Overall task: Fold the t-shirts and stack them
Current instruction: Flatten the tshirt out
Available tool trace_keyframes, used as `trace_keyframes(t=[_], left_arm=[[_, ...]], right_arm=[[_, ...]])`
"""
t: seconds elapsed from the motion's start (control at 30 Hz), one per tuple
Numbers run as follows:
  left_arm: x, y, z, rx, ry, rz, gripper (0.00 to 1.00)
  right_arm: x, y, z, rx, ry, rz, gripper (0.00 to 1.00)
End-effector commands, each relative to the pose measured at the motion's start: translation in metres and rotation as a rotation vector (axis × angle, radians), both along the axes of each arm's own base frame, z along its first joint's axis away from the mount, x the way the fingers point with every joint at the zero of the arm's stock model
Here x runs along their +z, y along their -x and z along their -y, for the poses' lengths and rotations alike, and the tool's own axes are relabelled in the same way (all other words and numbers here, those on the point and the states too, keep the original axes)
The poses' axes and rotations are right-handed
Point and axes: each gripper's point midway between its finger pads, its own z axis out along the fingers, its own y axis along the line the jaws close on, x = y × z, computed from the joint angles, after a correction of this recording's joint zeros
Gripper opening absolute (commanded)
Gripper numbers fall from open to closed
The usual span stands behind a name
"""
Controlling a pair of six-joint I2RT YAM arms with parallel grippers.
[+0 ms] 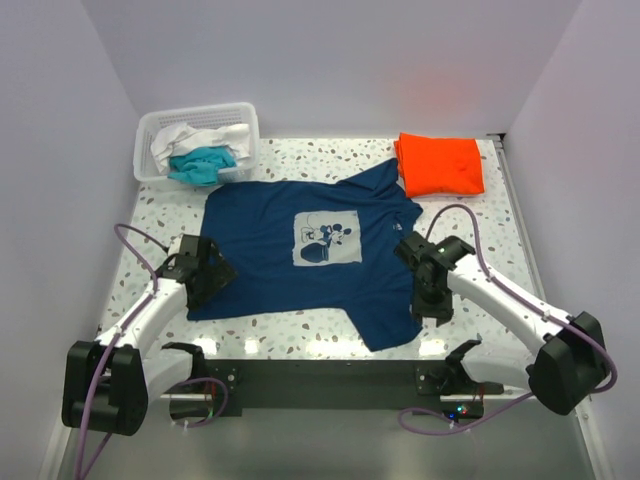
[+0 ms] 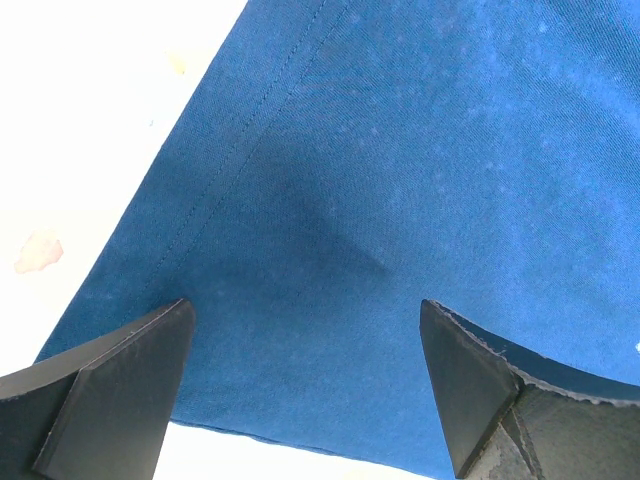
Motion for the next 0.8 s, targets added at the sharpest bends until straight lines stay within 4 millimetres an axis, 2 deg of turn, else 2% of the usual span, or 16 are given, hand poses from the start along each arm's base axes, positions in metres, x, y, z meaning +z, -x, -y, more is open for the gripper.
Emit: trace_keyframes(t=[0.0,0.03,0.07,0.1,0.13,0.23,0.3,0.43,0.47,0.57,0.6,0.67,0.7,0.77], left_arm=[[0.005,-0.006,-0.004,0.012,-0.016,0.032,1.00],[0.005,-0.006,-0.004,0.012,-0.016,0.031,1.00],[0.005,-0.006,-0.004,0.014,-0.015,0.028,1.00],[0.005,-0.005,-0.004,0.018,-0.016,0.024,1.00],[0.006,-0.005,-0.004,0.018,-0.016,0.024,1.00],[0.010,-0.006,-0.003,0.022,-0.007,0.026,1.00],[0.015,-0.007,-0.003,0.030,-0.005,0.029,1.00],[0.026,-0.006,-0.004,0.053,-0.004,0.027,1.00],[0.027,-0.003,-0.005,0.072,-0.004,0.019,1.00],[0.030,0.011,-0.010,0.133,-0.009,-0.024,1.00],[0.028,0.025,-0.014,0.160,-0.024,-0.064,1.00],[0.026,0.036,-0.014,0.215,-0.009,-0.089,1.00],[0.022,0.048,-0.016,0.238,-0.010,-0.121,1.00],[0.021,0.052,-0.012,0.269,0.021,-0.119,1.00]], right_arm=[[-0.007,-0.003,0.010,-0.011,0.077,-0.002,0.49],[-0.007,-0.015,0.001,0.011,0.040,0.033,0.51],[-0.006,-0.021,-0.006,0.034,0.009,0.049,0.58],[-0.005,-0.024,-0.014,0.054,-0.033,0.059,0.89],[-0.003,-0.029,-0.034,0.111,-0.143,0.073,0.99],[0.002,-0.034,-0.062,0.191,-0.308,0.112,0.99],[0.004,-0.037,-0.073,0.217,-0.370,0.144,0.99],[0.021,-0.062,-0.104,0.267,-0.524,0.291,0.99],[0.023,-0.062,-0.110,0.271,-0.561,0.298,0.99],[0.014,-0.063,-0.119,0.291,-0.601,0.292,0.99],[0.008,-0.062,-0.121,0.296,-0.607,0.271,0.99],[0.002,-0.063,-0.120,0.305,-0.593,0.264,0.99],[-0.002,-0.062,-0.119,0.306,-0.587,0.258,0.99],[-0.002,-0.065,-0.120,0.314,-0.590,0.276,0.99]])
